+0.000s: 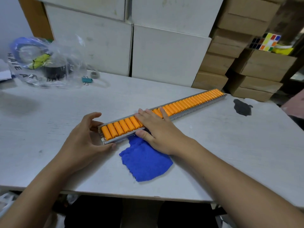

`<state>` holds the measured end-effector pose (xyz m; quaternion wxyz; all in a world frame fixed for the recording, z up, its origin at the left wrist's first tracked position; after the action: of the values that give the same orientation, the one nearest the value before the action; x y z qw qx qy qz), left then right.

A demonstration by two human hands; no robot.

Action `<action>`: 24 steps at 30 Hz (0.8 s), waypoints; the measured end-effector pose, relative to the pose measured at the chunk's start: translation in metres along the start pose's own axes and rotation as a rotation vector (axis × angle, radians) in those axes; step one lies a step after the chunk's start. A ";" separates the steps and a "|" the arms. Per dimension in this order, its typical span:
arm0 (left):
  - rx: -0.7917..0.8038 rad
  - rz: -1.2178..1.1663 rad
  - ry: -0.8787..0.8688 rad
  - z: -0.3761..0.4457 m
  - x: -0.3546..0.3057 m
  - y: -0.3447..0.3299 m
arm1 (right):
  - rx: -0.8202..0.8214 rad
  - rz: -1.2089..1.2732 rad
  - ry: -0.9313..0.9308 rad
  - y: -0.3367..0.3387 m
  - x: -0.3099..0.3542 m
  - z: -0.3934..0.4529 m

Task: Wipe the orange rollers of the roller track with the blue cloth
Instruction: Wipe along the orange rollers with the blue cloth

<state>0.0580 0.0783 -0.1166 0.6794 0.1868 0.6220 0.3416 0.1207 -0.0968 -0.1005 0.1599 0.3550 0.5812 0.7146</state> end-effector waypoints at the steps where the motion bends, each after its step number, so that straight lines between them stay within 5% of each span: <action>1: -0.008 -0.007 0.012 -0.001 0.000 0.000 | -0.003 0.004 -0.011 0.003 -0.006 0.000; 24: -0.101 -0.117 0.069 -0.004 0.019 -0.006 | -0.142 -0.009 -0.188 0.050 -0.154 -0.017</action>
<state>0.0553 0.0871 -0.1349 0.6848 0.1038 0.6369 0.3385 0.2258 -0.2213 -0.1044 0.2416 0.4055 0.5132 0.7168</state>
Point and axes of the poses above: each hand's wrist, its own z-axis towards the middle knuckle, its own y-axis out of the back of the hand, x = y × z, the point moved 10 cm from there along z, towards the middle knuckle, and after that the axes turned 9 degrees about z, right-handed, at the moved point
